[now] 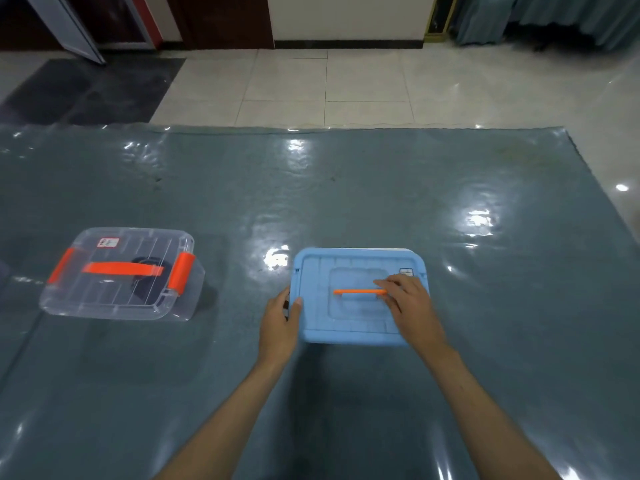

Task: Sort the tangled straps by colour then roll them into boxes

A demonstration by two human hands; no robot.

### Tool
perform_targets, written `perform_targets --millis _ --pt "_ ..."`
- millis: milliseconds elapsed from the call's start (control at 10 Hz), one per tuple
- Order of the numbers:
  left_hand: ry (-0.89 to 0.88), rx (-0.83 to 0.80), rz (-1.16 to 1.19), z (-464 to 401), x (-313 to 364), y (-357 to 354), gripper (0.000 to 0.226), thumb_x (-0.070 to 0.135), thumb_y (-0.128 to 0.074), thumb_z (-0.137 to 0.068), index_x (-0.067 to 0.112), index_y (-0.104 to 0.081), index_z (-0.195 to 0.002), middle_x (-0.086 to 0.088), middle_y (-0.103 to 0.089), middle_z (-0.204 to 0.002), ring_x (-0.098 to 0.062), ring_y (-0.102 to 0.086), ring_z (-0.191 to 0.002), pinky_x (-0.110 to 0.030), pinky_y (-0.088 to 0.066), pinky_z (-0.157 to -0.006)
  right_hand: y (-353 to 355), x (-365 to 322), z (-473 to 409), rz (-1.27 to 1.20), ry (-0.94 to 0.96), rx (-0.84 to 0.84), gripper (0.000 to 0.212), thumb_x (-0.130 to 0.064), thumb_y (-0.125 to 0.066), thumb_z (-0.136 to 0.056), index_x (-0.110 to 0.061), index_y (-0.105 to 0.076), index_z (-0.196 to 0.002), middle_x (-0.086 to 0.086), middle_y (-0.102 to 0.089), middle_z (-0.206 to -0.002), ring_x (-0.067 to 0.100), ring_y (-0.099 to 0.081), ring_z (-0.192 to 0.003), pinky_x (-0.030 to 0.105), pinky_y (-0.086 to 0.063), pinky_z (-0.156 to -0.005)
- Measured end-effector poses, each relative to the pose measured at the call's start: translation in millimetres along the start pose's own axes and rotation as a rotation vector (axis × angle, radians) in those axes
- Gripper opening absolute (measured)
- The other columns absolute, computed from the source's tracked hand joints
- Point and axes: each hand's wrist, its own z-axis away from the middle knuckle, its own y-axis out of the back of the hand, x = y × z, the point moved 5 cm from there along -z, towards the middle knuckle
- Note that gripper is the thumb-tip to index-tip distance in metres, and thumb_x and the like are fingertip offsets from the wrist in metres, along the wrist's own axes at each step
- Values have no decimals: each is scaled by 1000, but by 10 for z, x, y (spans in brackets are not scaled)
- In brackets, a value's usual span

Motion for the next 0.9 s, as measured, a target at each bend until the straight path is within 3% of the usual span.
perform_targets --millis 100,200,300,400,500,700,800,900 --pt "-61 0 6 -42 14 -56 35 52 -44 -102 39 -62 -129 8 -68 -113 -13 -66 -103 -46 -59 -87 70 175 109 63 -246 116 49 -31 -54 -101 -18 -52 -149 10 -47 -155 30 -42 -141 43 -34 -114" --pt "-65 41 -4 -105 96 -77 38 53 -40 -104 37 -60 -132 11 -68 -115 -11 -66 -106 -43 -57 -91 117 281 136 -278 -619 141 48 -29 -44 -110 -8 -43 -154 12 -51 -153 30 -48 -140 34 -36 -111" --pt "-51 131 -82 -118 171 -79 33 46 -40 -107 30 -61 -126 10 -67 -111 -13 -65 -101 -40 -56 -88 118 301 40 -323 -680 139 37 -25 -45 -110 -8 -57 -141 6 -66 -124 25 -62 -114 28 -40 -90" --pt "-78 159 -68 -137 205 -95 31 41 -42 -108 25 -63 -125 7 -68 -110 -16 -65 -102 -39 -54 -88 80 327 11 -301 -731 192 28 -28 -46 -110 -9 -66 -117 9 -61 -104 30 -62 -97 31 -39 -80" --pt "-66 153 -56 -198 183 -101 37 42 -42 -108 25 -60 -136 6 -67 -118 -14 -63 -108 -36 -52 -93 52 356 24 -292 -786 209 30 -31 -46 -109 -9 -66 -107 10 -54 -98 26 -56 -86 31 -37 -77" --pt "-25 117 -110 -217 221 -117 36 39 -40 -110 29 -55 -141 4 -60 -105 -14 -58 -92 -29 -41 -79 31 427 25 -301 -820 178 30 -36 -48 -108 -13 -68 -108 14 -58 -95 31 -59 -87 32 -37 -75" --pt "-5 87 -159 -200 240 -84 38 42 -38 -110 30 -54 -142 0 -58 -107 -19 -59 -93 -32 -43 -80 56 409 -24 -310 -791 93 29 -32 -50 -107 -15 -68 -123 18 -65 -101 35 -65 -94 34 -42 -74" --pt "31 -47 -194 -265 173 -7 42 50 -41 -106 36 -50 -144 -2 -58 -118 -28 -65 -109 -41 -52 -94 145 439 -64 -202 -737 112 45 -25 -60 -102 -15 -56 -146 22 -57 -136 37 -56 -125 43 -46 -105"
